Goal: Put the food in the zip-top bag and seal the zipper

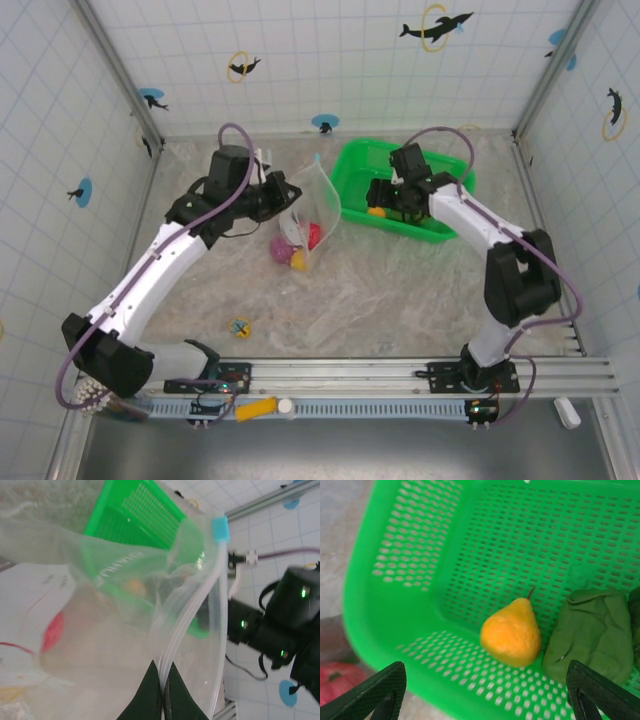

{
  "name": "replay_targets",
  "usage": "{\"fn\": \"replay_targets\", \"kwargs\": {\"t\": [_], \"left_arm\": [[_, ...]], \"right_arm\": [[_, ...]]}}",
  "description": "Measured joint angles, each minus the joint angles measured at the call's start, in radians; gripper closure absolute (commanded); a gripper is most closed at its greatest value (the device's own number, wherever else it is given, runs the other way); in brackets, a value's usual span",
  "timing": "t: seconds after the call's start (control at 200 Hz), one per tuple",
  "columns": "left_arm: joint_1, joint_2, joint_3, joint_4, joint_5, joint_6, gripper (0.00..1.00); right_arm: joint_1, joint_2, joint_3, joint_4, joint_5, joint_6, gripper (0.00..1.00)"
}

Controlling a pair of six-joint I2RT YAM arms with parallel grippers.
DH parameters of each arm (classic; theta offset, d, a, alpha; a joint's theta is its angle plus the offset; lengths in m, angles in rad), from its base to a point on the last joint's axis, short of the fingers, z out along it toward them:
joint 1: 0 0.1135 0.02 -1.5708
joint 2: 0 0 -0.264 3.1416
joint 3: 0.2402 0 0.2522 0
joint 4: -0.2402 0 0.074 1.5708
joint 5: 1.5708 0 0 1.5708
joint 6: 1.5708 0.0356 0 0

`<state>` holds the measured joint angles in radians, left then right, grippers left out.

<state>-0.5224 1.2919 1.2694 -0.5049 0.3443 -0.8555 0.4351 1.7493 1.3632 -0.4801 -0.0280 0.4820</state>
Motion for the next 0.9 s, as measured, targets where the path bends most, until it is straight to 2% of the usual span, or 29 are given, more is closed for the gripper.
{"fn": "replay_targets", "kwargs": {"t": [0.2, 0.33, 0.591, 0.901], "left_arm": [[0.000, 0.000, -0.081, 0.082, 0.063, -0.018, 1.00], [0.000, 0.000, -0.082, 0.122, 0.083, -0.016, 1.00], [0.000, -0.008, -0.092, 0.143, 0.094, -0.016, 1.00], [0.000, -0.030, -0.109, 0.148, 0.098, -0.016, 1.00]], "right_arm": [[0.006, 0.244, 0.348, -0.173, 0.054, 0.031, 0.17], [0.023, 0.349, 0.487, -0.266, 0.077, 0.045, 0.18], [0.056, 0.389, 0.481, -0.361, 0.097, 0.068, 0.20], [0.055, 0.389, 0.332, -0.344, 0.091, 0.081, 0.24]]}}
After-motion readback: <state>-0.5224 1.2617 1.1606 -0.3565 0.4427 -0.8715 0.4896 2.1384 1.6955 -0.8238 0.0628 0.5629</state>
